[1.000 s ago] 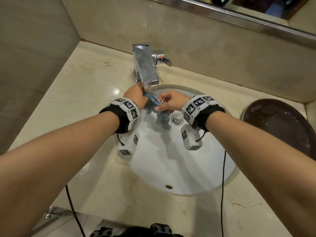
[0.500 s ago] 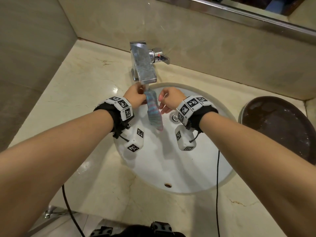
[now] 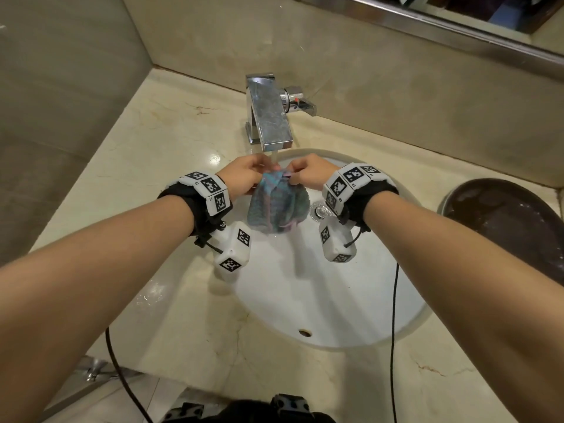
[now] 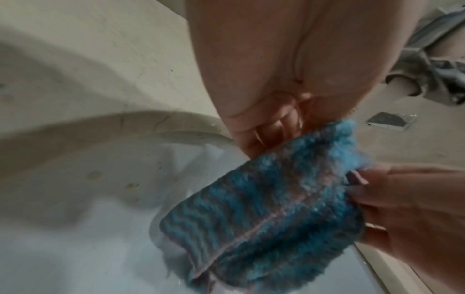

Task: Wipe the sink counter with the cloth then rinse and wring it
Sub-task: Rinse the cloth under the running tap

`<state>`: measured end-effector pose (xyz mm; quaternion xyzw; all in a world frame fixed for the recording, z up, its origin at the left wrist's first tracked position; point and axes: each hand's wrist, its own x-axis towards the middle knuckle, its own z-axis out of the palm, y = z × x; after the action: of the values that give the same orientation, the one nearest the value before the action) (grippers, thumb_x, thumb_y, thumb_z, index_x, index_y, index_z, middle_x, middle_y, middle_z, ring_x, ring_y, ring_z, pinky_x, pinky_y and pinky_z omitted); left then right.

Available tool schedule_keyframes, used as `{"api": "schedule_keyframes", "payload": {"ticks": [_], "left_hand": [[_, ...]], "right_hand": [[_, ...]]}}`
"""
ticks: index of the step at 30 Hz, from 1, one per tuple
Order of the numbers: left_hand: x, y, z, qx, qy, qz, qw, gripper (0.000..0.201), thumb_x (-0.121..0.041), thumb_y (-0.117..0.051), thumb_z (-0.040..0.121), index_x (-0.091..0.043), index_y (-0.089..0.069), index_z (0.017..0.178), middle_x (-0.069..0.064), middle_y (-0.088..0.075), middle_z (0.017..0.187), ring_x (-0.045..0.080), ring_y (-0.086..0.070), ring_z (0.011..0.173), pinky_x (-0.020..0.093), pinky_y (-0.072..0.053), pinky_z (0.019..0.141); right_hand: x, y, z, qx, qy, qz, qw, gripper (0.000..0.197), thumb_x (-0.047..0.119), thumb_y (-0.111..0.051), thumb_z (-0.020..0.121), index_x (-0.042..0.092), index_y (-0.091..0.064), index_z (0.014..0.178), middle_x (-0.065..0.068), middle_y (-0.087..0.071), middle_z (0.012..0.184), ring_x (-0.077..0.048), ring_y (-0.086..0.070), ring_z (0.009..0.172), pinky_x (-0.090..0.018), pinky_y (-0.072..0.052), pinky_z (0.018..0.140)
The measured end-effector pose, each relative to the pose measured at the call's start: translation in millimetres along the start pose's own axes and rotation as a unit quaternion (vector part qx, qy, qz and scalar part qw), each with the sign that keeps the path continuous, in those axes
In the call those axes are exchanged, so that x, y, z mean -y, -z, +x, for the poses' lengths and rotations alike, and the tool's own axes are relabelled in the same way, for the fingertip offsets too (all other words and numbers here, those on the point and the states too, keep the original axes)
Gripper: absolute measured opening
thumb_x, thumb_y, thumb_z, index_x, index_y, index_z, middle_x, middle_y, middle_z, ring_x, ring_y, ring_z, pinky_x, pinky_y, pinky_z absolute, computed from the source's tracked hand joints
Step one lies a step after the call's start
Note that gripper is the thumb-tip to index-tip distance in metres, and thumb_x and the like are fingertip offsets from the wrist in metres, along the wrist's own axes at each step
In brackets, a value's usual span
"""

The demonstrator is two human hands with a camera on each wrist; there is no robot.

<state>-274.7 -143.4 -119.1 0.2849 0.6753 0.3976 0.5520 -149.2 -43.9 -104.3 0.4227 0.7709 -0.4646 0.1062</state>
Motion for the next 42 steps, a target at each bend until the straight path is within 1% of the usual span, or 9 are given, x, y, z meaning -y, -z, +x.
{"api": "schedule_keyframes", "payload": {"ticks": [3,7,13,17,21,25,32,39,42], "left_hand": [[-4,0,1,-0.05,0.029,-0.022,0.998,0.031,0.001,-0.042,0.091,-0.023,-0.054,0.075,-0.001,-0.057,0.075,0.011,-0.052,0.063,0.019,-0.043,0.051],[-2,6,1,-0.044,0.06,-0.007,0.997,0.018,-0.027,-0.058,0.09,-0.017,-0.061,0.075,-0.003,-0.062,0.065,0.009,-0.063,0.054,0.015,-0.048,0.051],[6,9,0,-0.015,0.031,0.097,0.995,0.029,-0.012,-0.07,0.08,-0.005,-0.064,0.108,0.013,-0.066,0.102,0.03,-0.064,0.096,0.041,-0.05,0.097],[2,10,-1,-0.014,0.007,0.075,0.997,0.02,-0.015,-0.061,0.088,-0.011,-0.064,0.108,0.008,-0.068,0.095,0.02,-0.064,0.083,0.029,-0.053,0.08],[3,17,2,-0.068,0.0,0.029,0.997,0.022,-0.016,-0.049,0.096,-0.017,-0.06,0.078,-0.014,-0.06,0.052,0.004,-0.053,0.051,0.015,-0.041,0.048],[6,20,2,-0.086,0.01,-0.017,0.996,0.035,-0.016,-0.041,0.098,-0.021,-0.054,0.066,-0.012,-0.051,0.04,0.005,-0.045,0.043,0.022,-0.032,0.053],[7,20,0,-0.122,-0.015,-0.033,0.992,0.035,-0.011,-0.046,0.095,-0.016,-0.055,0.062,-0.001,-0.052,0.051,0.015,-0.044,0.053,0.024,-0.034,0.055],[8,20,-4,-0.119,-0.046,-0.034,0.991,0.032,-0.013,-0.044,0.096,-0.015,-0.058,0.068,0.001,-0.051,0.058,0.016,-0.045,0.056,0.024,-0.035,0.056],[9,20,-6,-0.13,-0.037,-0.049,0.99,0.035,-0.01,-0.047,0.094,-0.016,-0.059,0.062,-0.008,-0.056,0.049,0.013,-0.048,0.058,0.023,-0.038,0.06]], "right_hand": [[3,3,0,-0.014,0.0,0.063,0.998,0.02,0.009,-0.058,0.087,0.016,-0.058,0.069,-0.003,-0.054,0.071,-0.012,-0.048,0.065,-0.021,-0.037,0.059],[10,7,1,-0.055,-0.002,0.175,0.983,0.011,0.011,-0.055,0.092,0.006,-0.065,0.095,0.0,-0.055,0.077,-0.012,-0.052,0.077,-0.026,-0.047,0.071],[12,-1,0,-0.055,-0.008,0.134,0.989,0.017,0.018,-0.05,0.095,0.007,-0.06,0.103,-0.003,-0.056,0.081,-0.015,-0.051,0.085,-0.024,-0.048,0.064],[11,-6,4,-0.094,0.016,0.114,0.989,0.035,0.023,-0.048,0.096,-0.006,-0.064,0.109,-0.019,-0.064,0.097,-0.019,-0.053,0.087,-0.031,-0.045,0.079],[12,-11,4,-0.073,-0.005,0.19,0.979,0.033,0.029,-0.05,0.096,0.002,-0.068,0.098,-0.01,-0.064,0.084,-0.02,-0.057,0.073,-0.036,-0.051,0.077],[12,-13,4,-0.04,-0.045,0.173,0.983,0.017,0.03,-0.058,0.091,0.014,-0.065,0.092,0.003,-0.06,0.076,-0.01,-0.057,0.068,-0.02,-0.046,0.066],[1,-4,7,0.046,-0.051,-0.026,0.997,0.024,0.026,-0.074,0.078,0.016,-0.054,0.071,-0.004,-0.058,0.078,-0.021,-0.055,0.08,-0.029,-0.044,0.075],[-5,-3,2,0.071,-0.043,-0.136,0.987,0.018,0.019,-0.069,0.083,0.006,-0.067,0.095,0.002,-0.06,0.069,-0.013,-0.054,0.059,-0.017,-0.042,0.057],[-10,-4,4,0.028,-0.048,-0.11,0.992,0.026,0.023,-0.066,0.086,0.002,-0.066,0.102,-0.007,-0.068,0.09,-0.023,-0.063,0.083,-0.024,-0.047,0.077]]}}
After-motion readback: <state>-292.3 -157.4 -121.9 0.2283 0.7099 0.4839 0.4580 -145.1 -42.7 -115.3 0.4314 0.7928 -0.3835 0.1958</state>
